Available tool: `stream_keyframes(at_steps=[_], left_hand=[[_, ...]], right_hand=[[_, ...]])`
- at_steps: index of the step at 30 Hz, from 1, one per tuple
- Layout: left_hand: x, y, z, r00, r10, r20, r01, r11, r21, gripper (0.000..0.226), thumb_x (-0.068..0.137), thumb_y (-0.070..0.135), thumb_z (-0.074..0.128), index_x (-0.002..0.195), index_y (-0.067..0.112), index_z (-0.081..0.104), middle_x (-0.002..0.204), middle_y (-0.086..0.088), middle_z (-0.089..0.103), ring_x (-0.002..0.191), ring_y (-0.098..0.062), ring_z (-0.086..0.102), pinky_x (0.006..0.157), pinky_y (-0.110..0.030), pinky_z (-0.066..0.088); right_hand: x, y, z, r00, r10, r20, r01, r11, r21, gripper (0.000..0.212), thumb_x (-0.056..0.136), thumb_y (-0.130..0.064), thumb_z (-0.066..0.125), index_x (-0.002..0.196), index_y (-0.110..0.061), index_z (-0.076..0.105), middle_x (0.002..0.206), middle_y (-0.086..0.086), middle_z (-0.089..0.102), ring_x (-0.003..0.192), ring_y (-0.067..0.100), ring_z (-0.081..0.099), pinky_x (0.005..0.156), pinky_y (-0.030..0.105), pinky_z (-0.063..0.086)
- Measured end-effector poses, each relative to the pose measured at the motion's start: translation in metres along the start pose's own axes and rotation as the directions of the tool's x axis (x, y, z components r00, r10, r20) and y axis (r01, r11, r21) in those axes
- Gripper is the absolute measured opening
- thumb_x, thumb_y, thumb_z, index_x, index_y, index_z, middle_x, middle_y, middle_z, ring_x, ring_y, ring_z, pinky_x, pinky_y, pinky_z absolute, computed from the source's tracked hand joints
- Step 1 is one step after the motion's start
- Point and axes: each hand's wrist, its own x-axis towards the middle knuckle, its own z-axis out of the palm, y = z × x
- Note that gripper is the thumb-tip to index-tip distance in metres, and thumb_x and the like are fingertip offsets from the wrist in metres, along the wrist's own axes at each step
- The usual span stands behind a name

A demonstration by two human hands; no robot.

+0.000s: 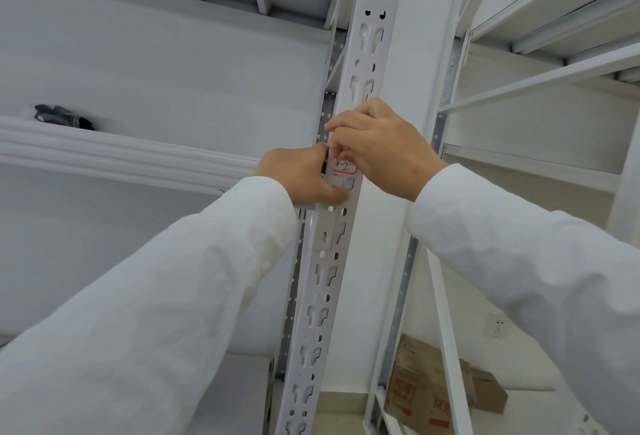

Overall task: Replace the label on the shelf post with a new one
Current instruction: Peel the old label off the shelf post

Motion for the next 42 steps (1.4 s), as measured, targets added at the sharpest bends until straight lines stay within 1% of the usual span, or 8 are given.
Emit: stream_keyframes(at_steps=[3,6,8,11,17,31,38,42], left_hand=[[0.000,0.000,0.000,1.000,-0.007,0.002,0.007,1.000,0.000,0.047,0.077,0.059,0.056,0.104,0.024,0.044,0.090,0.007,0.061,0.082,-0.020,0.056,0.071,-0.029,0.037],[-0.002,0.000,0.001,1.000,-0.013,0.001,0.013,1.000,-0.010,0.047,0.076,0.059,0.056,0.106,0.025,0.044,0.085,0.008,0.058,0.079,-0.020,0.055,0.069,-0.029,0.034],[-0.003,0.001,0.002,1.000,-0.009,-0.005,0.009,1.000,-0.003,0.049,0.076,0.059,0.055,0.109,0.024,0.046,0.079,0.008,0.056,0.078,-0.021,0.056,0.067,-0.029,0.035],[-0.003,0.003,0.004,1.000,-0.006,-0.020,0.006,1.000,0.002,0.042,0.078,0.056,0.055,0.092,0.020,0.041,0.072,0.008,0.052,0.076,-0.024,0.055,0.067,-0.029,0.035],[-0.001,0.003,-0.001,1.000,-0.017,-0.023,0.016,1.000,-0.016,0.038,0.075,0.050,0.059,0.089,0.019,0.040,0.071,0.008,0.053,0.075,-0.024,0.054,0.065,-0.029,0.033],[-0.004,0.004,0.001,0.999,-0.025,-0.043,0.024,0.999,-0.024,0.040,0.075,0.052,0.058,0.086,0.018,0.040,0.072,0.005,0.054,0.074,-0.025,0.054,0.067,-0.030,0.036],[-0.001,0.002,0.005,0.998,-0.020,-0.063,0.019,1.000,-0.022,0.044,0.073,0.056,0.054,0.095,0.018,0.047,0.085,0.003,0.066,0.079,-0.024,0.061,0.072,-0.032,0.045],[-0.001,0.002,0.004,0.998,-0.016,-0.066,0.014,0.999,-0.029,0.044,0.073,0.055,0.056,0.097,0.019,0.048,0.085,0.004,0.065,0.080,-0.024,0.061,0.070,-0.031,0.044]], right_hand=[[0.004,-0.001,-0.004,0.994,0.100,0.047,-0.104,0.991,0.086,0.007,0.086,-0.011,0.057,0.086,-0.015,0.063,0.105,-0.001,0.065,0.096,0.026,0.052,0.073,0.044,0.051],[0.004,-0.005,-0.005,0.975,0.222,-0.014,-0.213,0.950,0.227,0.008,0.087,-0.018,0.058,0.094,-0.015,0.062,0.102,-0.001,0.063,0.094,0.023,0.056,0.080,0.038,0.048],[-0.004,-0.013,-0.002,0.945,0.319,-0.066,-0.289,0.914,0.283,0.013,0.084,-0.025,0.062,0.094,-0.015,0.061,0.097,-0.003,0.061,0.088,0.020,0.056,0.077,0.034,0.047],[-0.017,-0.028,0.008,0.887,0.451,-0.101,-0.404,0.861,0.308,0.023,0.077,-0.032,0.068,0.085,-0.014,0.057,0.092,-0.001,0.058,0.084,0.019,0.051,0.070,0.031,0.044],[-0.011,-0.045,0.022,0.825,0.532,-0.191,-0.473,0.835,0.280,0.016,0.069,-0.018,0.071,0.073,-0.008,0.059,0.098,0.003,0.059,0.093,0.023,0.051,0.070,0.031,0.046],[-0.018,-0.042,0.024,0.833,0.519,-0.190,-0.475,0.848,0.234,0.008,0.077,-0.009,0.063,0.070,-0.005,0.064,0.108,0.004,0.063,0.097,0.022,0.057,0.068,0.028,0.046],[-0.027,-0.021,0.017,0.903,0.355,-0.241,-0.316,0.930,0.188,0.016,0.080,-0.016,0.057,0.070,-0.006,0.064,0.101,0.002,0.068,0.083,0.020,0.063,0.065,0.026,0.049],[-0.028,-0.018,0.016,0.916,0.338,-0.216,-0.300,0.935,0.190,0.011,0.081,-0.012,0.061,0.073,-0.006,0.065,0.103,0.002,0.068,0.084,0.021,0.064,0.067,0.025,0.049]])
